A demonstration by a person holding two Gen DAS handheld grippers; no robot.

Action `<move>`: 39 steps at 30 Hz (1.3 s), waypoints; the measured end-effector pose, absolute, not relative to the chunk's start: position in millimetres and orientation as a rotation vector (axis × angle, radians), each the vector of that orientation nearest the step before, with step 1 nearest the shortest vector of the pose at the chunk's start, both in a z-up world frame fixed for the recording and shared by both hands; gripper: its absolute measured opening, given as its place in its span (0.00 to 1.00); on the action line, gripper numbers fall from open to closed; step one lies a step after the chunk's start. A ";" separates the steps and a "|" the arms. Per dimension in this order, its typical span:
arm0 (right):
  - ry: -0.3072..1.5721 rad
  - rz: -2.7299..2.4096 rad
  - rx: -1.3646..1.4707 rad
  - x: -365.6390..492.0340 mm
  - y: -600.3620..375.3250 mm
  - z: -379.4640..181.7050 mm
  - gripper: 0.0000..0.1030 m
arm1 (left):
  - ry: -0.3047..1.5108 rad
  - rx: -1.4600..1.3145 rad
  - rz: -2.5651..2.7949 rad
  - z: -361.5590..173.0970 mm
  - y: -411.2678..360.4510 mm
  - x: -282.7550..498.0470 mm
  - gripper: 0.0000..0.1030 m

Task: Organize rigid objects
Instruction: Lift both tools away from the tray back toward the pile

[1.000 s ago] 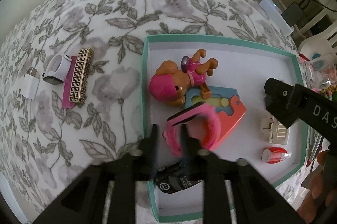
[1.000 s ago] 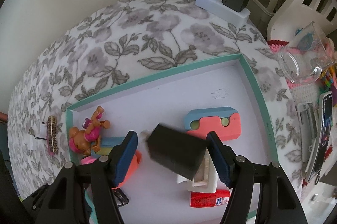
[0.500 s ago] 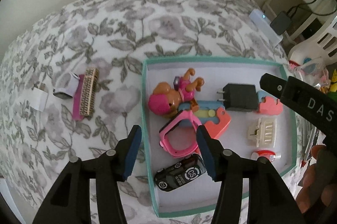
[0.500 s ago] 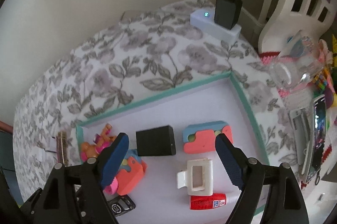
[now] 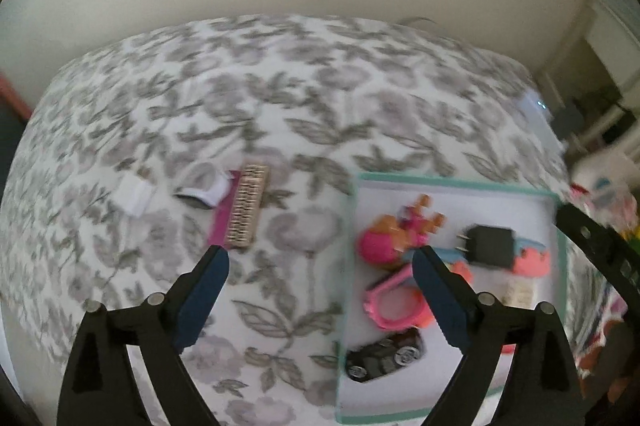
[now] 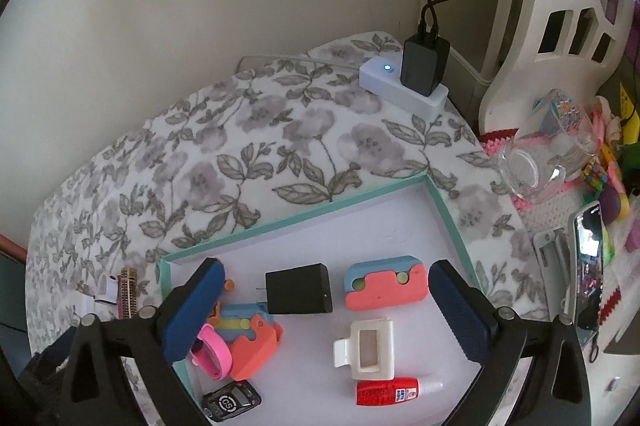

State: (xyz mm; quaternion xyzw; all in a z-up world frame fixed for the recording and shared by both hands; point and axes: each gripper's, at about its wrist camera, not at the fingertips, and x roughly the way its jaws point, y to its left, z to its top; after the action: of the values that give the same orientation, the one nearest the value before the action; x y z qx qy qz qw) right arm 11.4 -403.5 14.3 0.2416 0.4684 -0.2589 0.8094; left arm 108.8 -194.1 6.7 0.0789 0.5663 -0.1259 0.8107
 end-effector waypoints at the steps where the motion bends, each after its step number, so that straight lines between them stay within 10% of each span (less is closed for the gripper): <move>1: 1.003 -0.554 0.516 11.7 -403.3 13.2 1.00 | 1.213 0.156 -0.248 5.7 -188.9 112.0 0.91; 39: 1.049 -0.133 0.278 98.6 -220.9 -7.0 1.00 | 1.180 -0.230 0.319 -2.4 67.1 178.4 0.92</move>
State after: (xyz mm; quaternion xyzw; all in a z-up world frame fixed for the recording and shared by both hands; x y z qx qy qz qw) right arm 98.6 -220.9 -7.0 0.1322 0.4988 -0.0634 0.8542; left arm 178.4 67.1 -2.4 -0.1079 0.5527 0.1494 0.8127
